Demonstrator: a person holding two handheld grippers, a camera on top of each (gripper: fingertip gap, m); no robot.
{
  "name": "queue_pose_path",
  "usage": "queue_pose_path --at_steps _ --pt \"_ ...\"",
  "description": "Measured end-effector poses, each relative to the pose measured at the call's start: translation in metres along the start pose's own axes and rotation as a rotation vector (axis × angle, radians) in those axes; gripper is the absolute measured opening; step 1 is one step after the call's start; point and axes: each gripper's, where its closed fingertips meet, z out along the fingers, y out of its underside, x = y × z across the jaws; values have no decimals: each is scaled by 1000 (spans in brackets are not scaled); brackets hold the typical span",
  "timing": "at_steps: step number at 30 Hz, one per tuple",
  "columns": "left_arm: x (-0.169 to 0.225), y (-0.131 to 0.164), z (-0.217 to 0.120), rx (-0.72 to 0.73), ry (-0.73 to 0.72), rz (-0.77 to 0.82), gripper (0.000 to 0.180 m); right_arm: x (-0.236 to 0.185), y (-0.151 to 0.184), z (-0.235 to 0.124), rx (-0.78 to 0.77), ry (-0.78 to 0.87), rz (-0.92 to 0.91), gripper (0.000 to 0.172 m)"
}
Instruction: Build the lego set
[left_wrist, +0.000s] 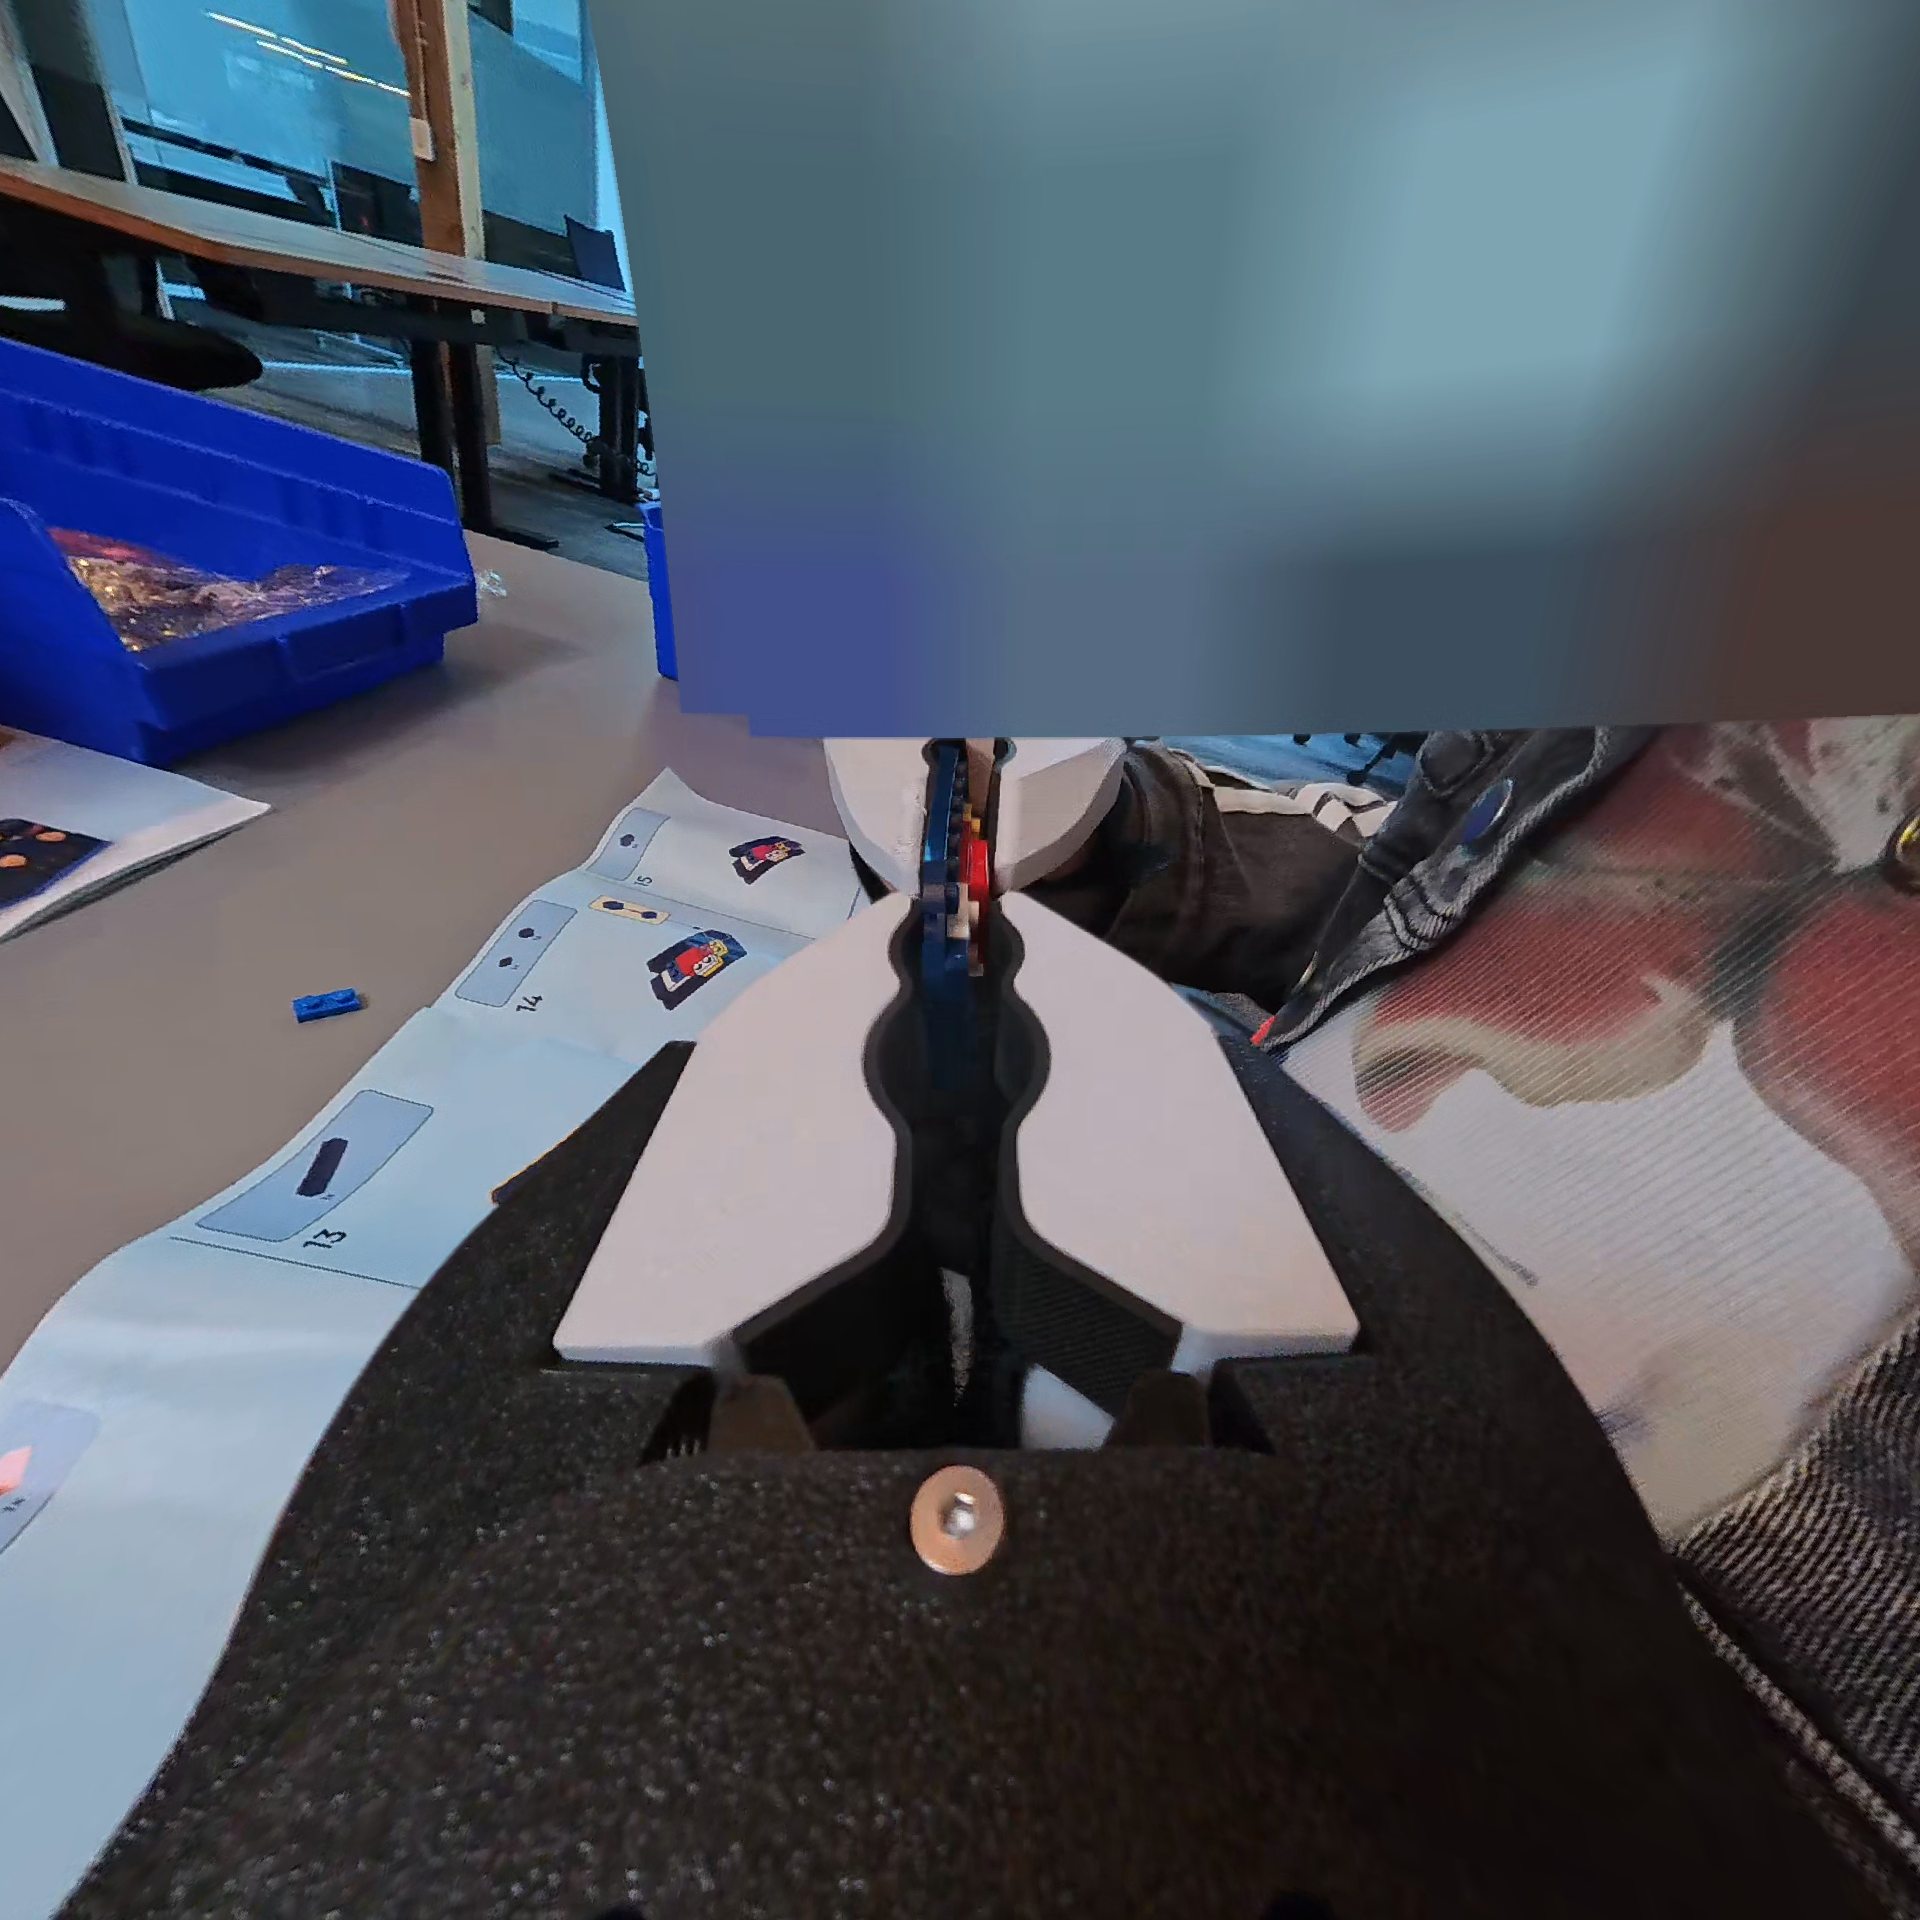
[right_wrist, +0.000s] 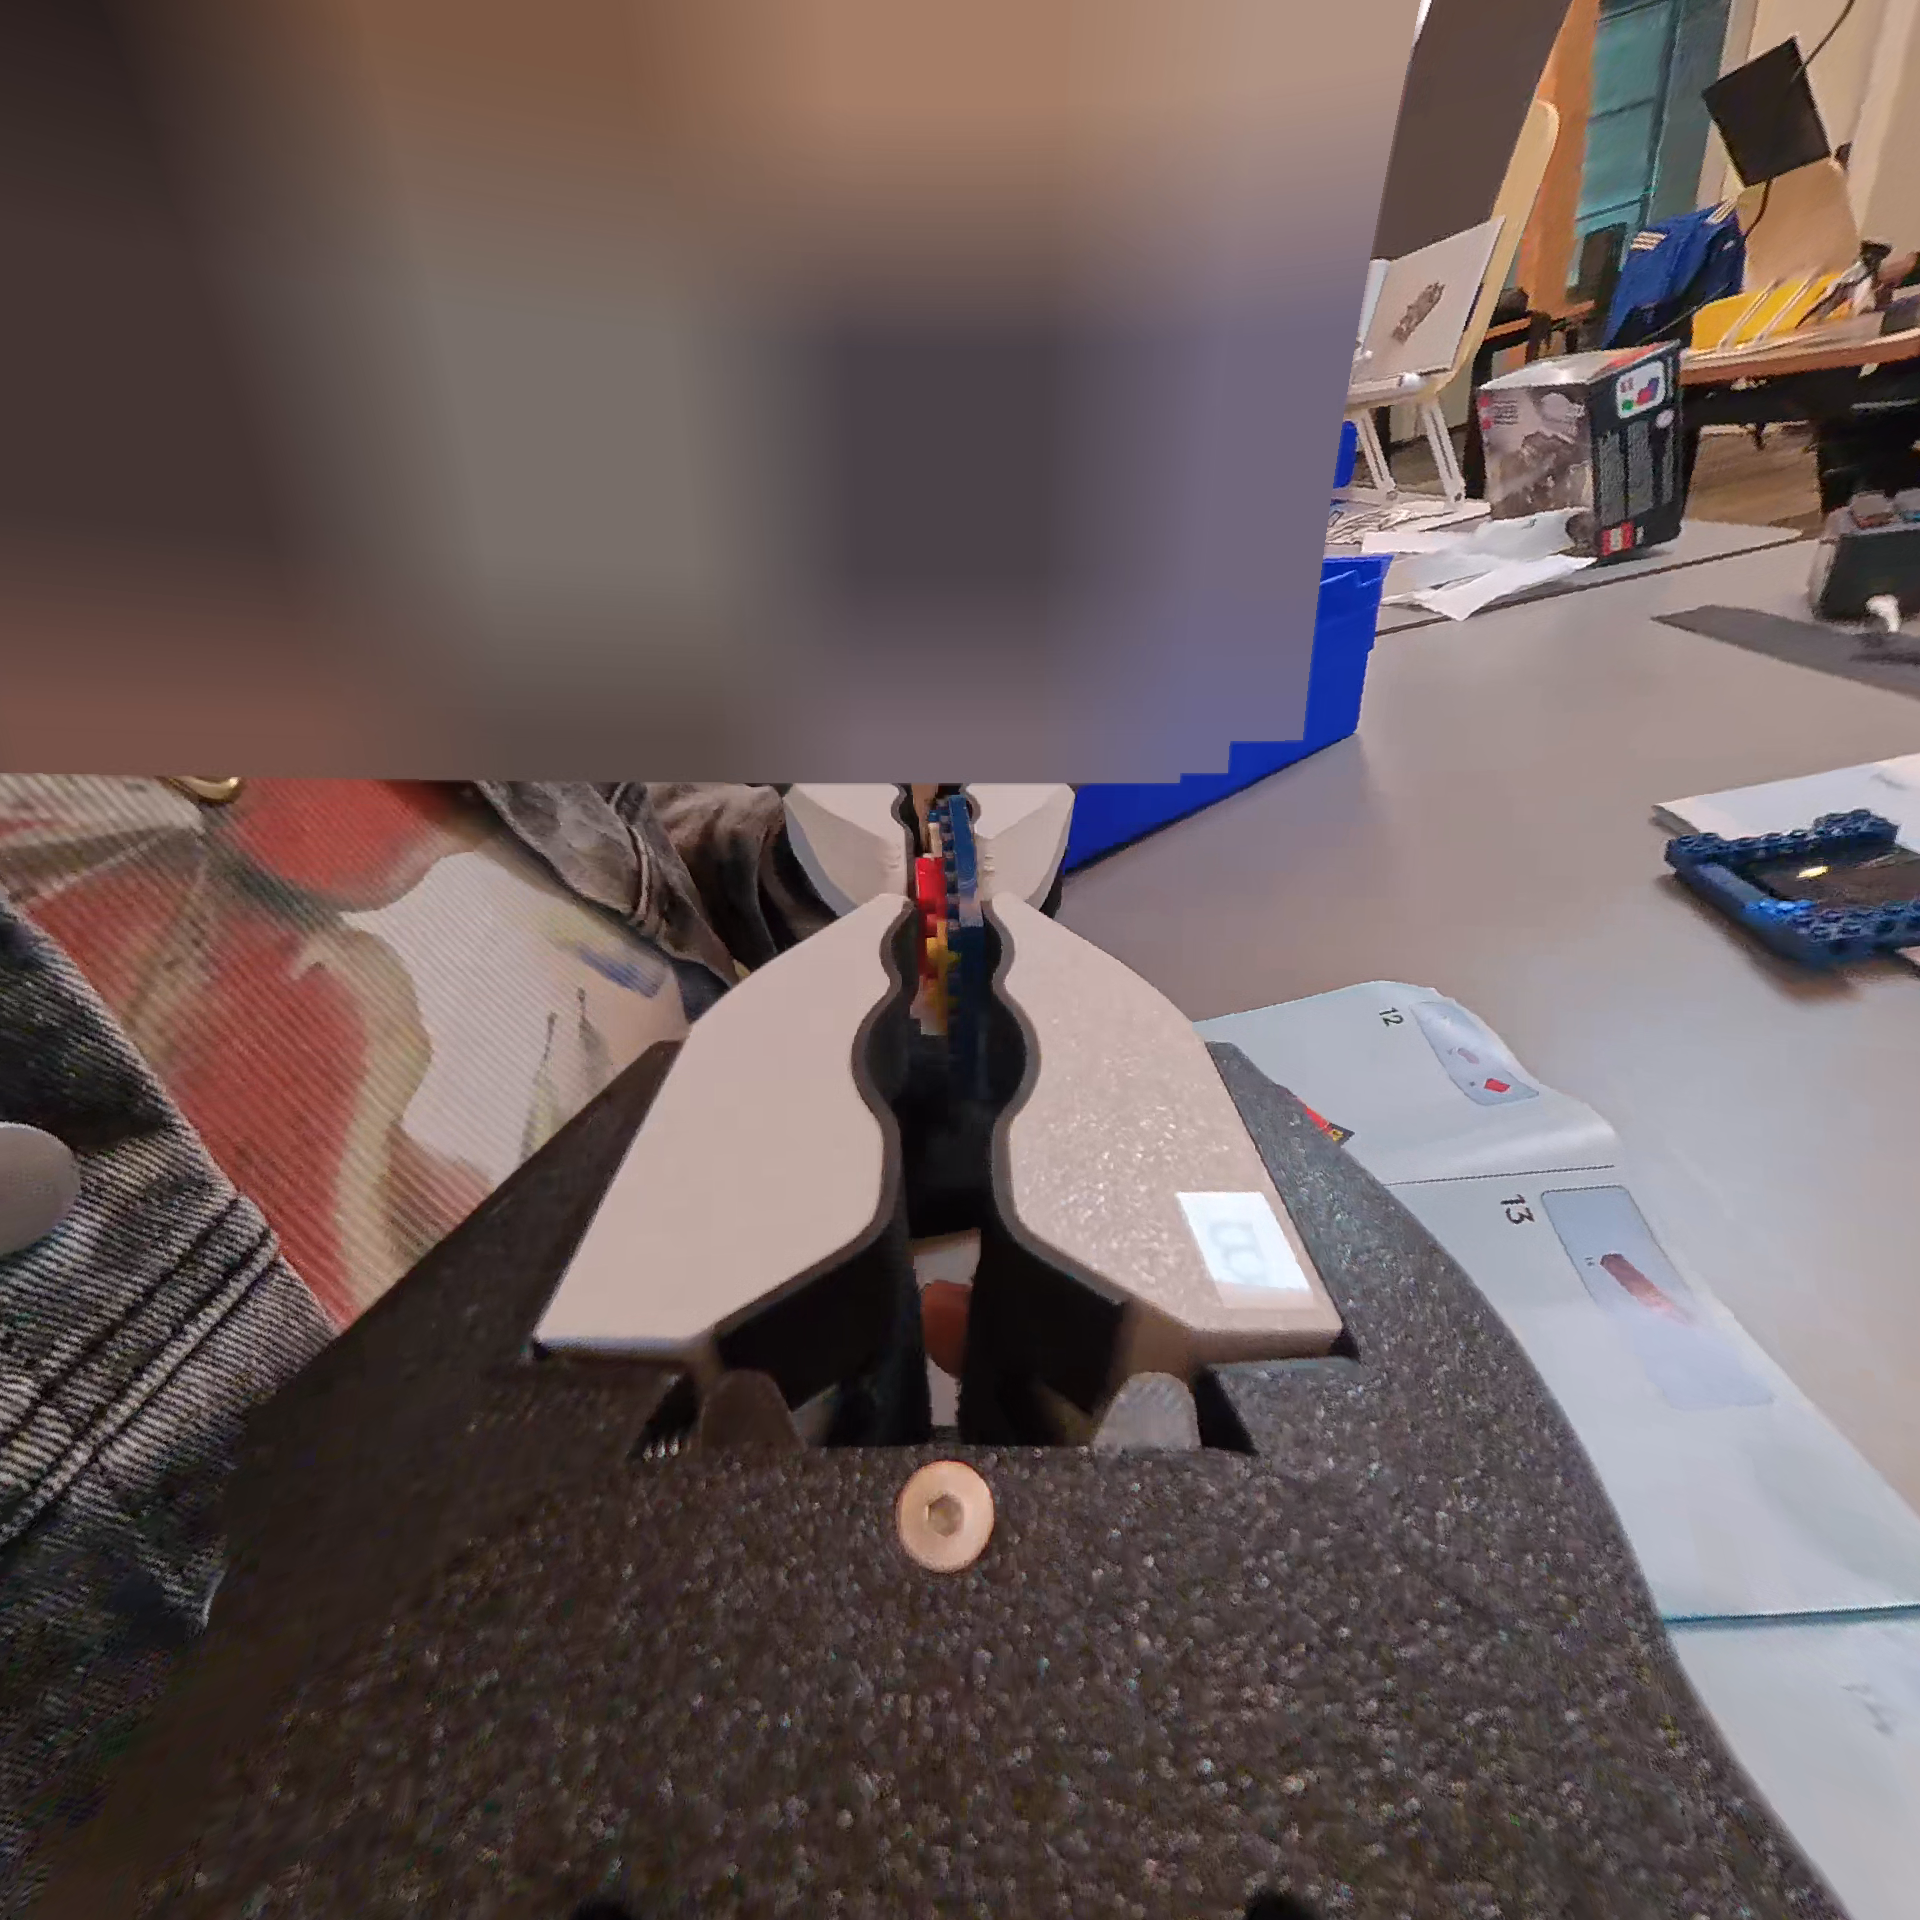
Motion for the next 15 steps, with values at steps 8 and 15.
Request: queue_pose_path --at_steps 8,15 --pt "-2 0 0 21 5 -49 10 1 1 1 11 -5 29 9" --pt "-1 5 -3 -26 44 2 54 20 -4 -10 213 -118 535 9"
